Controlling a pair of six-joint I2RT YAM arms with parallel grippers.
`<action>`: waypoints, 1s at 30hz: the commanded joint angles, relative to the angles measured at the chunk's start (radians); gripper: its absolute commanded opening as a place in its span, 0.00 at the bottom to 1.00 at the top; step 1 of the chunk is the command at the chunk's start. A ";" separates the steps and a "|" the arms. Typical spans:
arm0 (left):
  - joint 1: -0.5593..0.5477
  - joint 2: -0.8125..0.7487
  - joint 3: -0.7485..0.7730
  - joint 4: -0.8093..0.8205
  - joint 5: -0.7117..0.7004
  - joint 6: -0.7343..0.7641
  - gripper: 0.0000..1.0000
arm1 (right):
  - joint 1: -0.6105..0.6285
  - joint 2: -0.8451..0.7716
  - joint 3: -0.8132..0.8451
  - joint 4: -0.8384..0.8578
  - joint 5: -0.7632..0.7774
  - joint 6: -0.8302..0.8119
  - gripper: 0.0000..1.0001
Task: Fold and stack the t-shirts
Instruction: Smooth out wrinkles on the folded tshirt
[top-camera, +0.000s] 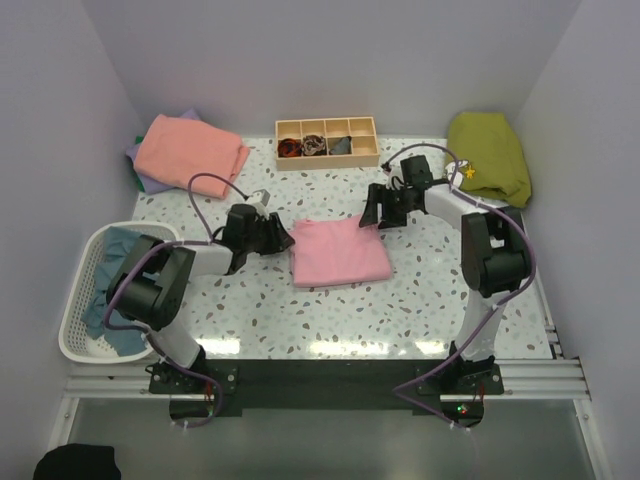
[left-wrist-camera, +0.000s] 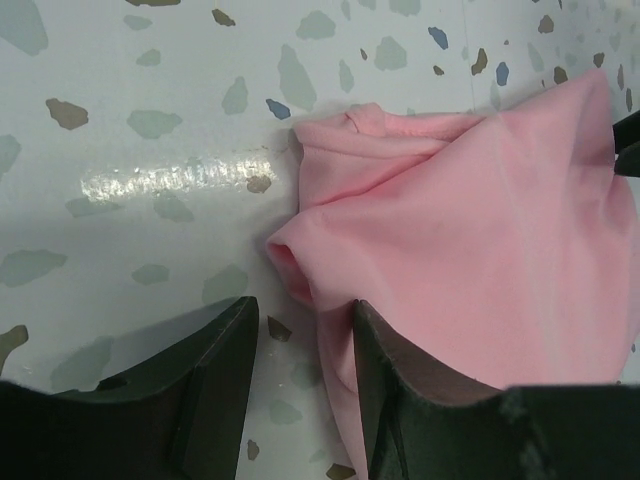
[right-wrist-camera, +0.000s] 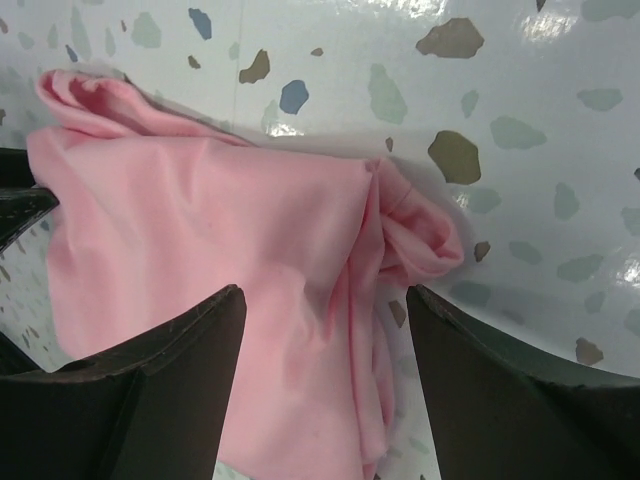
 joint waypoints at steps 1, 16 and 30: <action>-0.007 0.033 0.038 0.119 -0.005 -0.030 0.48 | 0.003 0.036 0.058 0.051 0.015 -0.008 0.69; -0.010 -0.059 0.052 0.037 -0.077 -0.034 0.47 | 0.040 0.005 0.049 0.044 0.152 -0.027 0.63; -0.055 -0.065 0.050 0.020 -0.163 -0.030 0.46 | 0.098 -0.041 0.075 0.028 0.289 -0.047 0.58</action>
